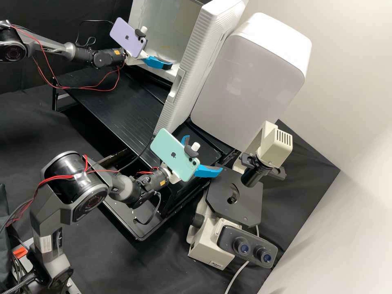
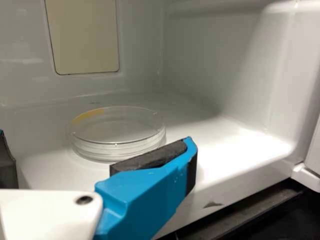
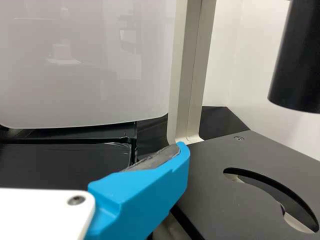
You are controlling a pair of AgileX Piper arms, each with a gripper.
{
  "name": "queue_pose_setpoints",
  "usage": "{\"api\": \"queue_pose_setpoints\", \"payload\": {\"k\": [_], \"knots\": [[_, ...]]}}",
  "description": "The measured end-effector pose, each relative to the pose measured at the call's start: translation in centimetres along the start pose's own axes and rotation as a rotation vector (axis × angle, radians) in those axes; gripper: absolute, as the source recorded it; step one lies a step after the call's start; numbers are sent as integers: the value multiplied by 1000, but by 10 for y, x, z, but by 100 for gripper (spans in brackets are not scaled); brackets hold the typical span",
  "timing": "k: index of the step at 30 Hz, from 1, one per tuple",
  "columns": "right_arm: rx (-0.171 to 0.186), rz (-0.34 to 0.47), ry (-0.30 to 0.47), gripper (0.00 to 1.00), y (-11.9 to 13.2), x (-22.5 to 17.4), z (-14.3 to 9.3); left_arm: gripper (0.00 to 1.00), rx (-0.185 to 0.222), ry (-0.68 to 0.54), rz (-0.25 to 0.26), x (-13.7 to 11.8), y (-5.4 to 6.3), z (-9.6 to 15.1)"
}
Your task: Take the petri dish out of the incubator
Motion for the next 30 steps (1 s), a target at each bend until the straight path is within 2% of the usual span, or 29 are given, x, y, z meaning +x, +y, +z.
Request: {"api": "queue_pose_setpoints", "payload": {"k": [3,7,12,18,30], "knots": [[0,0,0,100,0,0,0,100,2,-6,6,4,-1,1],[0,0,0,100,0,0,0,100,-25,-32,11,9,-5,3],[0,0,0,100,0,0,0,100,-27,-42,19,16,-9,4],[0,0,0,100,0,0,0,100,-34,-40,28,19,-7,5],[0,0,0,100,0,0,0,100,-32,-27,7,23,1,8]]}}
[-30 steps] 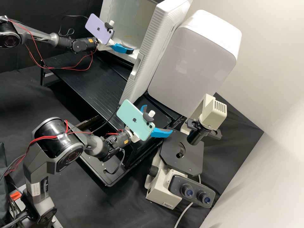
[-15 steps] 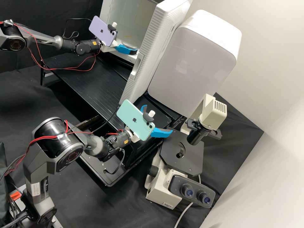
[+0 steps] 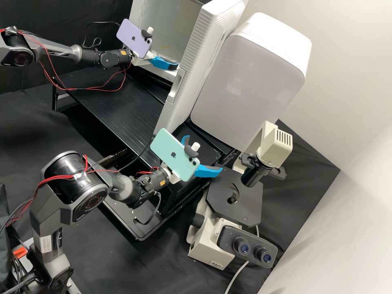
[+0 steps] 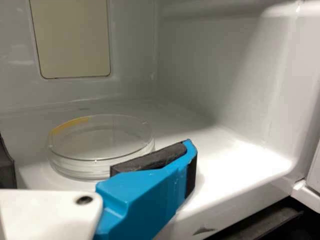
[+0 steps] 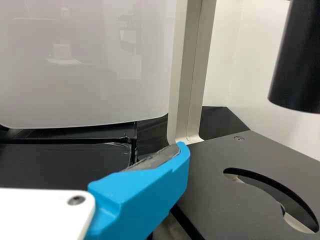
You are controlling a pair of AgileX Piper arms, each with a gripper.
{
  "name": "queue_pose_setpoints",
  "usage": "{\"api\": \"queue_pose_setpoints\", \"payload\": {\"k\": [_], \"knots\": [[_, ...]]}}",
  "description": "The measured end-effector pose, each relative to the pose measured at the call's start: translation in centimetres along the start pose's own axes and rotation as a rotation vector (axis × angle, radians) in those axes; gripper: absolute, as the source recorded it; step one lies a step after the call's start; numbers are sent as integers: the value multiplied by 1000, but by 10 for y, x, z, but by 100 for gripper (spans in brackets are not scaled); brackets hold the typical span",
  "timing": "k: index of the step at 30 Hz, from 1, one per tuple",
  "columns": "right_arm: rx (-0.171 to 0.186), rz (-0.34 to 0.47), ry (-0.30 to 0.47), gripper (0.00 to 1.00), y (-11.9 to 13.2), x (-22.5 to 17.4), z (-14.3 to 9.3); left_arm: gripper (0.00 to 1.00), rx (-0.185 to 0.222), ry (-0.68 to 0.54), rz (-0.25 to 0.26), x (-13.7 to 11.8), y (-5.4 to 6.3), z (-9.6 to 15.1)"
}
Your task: Take the petri dish out of the incubator
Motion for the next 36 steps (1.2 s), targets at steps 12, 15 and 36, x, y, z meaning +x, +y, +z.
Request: {"api": "queue_pose_setpoints", "payload": {"k": [12,15,36], "knots": [[0,0,0,100,0,0,0,100,9,19,-14,6,1,5],[0,0,0,100,0,0,0,100,13,25,-15,7,2,5],[0,0,0,100,0,0,0,100,24,48,-26,14,4,9]]}}
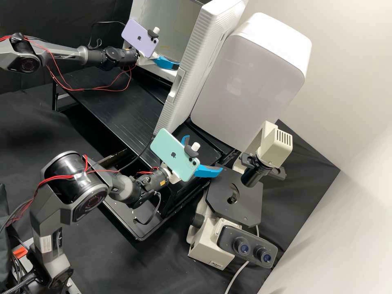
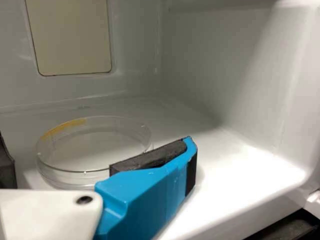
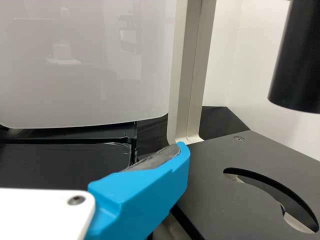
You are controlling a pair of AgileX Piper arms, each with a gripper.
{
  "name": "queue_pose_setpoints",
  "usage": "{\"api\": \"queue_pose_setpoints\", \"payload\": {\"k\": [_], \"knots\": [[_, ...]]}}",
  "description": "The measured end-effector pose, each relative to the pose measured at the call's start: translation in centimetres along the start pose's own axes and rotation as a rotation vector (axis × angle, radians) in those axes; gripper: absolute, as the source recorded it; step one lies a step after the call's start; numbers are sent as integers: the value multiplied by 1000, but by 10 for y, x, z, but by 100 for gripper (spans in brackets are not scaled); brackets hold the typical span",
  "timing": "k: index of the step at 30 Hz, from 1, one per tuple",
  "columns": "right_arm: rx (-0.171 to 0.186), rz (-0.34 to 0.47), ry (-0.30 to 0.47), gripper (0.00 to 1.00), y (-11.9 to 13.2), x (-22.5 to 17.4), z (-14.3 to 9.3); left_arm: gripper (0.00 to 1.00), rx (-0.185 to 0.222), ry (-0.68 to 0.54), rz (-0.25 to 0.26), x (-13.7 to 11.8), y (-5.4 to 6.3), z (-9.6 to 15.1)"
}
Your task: Take the petri dish out of the incubator
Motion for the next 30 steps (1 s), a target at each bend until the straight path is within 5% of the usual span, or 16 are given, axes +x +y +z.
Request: {"api": "queue_pose_setpoints", "payload": {"k": [2,3,30], "knots": [[0,0,0,100,0,0,0,100,1,-3,-1,0,0,1],[0,0,0,100,0,0,0,0,-1,-3,-1,0,0,1],[0,0,0,100,0,0,0,0,-8,-61,18,1,-3,8]]}}
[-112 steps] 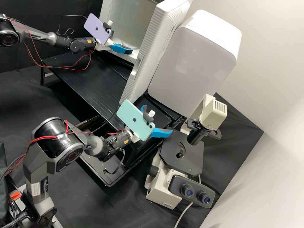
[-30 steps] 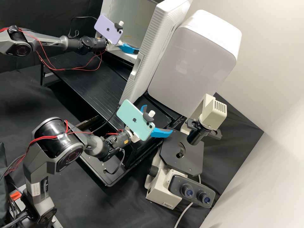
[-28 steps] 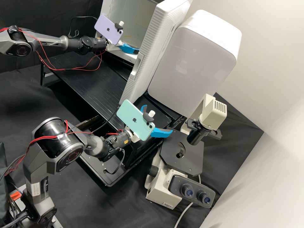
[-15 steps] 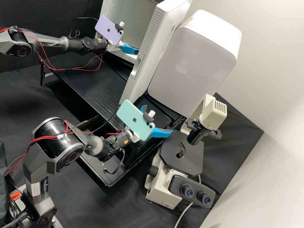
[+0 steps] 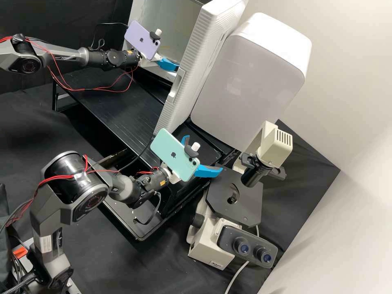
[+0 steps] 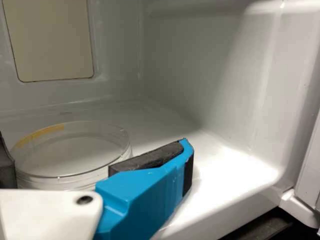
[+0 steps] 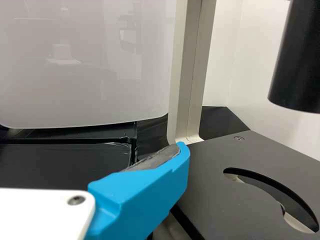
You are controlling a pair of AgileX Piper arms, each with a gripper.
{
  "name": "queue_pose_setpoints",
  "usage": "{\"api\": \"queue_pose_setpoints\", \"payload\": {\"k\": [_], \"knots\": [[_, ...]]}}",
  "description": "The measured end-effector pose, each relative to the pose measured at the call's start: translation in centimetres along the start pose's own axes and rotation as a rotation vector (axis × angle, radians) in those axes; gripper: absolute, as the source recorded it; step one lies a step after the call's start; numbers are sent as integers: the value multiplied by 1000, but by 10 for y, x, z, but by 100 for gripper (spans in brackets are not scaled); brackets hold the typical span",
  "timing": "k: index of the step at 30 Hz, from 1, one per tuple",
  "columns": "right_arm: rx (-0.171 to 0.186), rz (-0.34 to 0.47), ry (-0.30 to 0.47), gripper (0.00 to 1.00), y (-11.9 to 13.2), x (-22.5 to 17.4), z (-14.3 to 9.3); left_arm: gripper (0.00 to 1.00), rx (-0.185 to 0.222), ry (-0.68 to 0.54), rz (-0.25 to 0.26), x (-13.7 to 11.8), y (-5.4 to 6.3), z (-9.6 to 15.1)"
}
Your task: Take the petri dish out of the incubator
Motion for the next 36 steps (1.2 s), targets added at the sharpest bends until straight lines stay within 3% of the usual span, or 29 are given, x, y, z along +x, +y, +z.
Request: {"api": "queue_pose_setpoints", "payload": {"k": [36], "knots": [[0,0,0,100,0,0,0,0,-8,16,-14,0,-2,-2]]}}
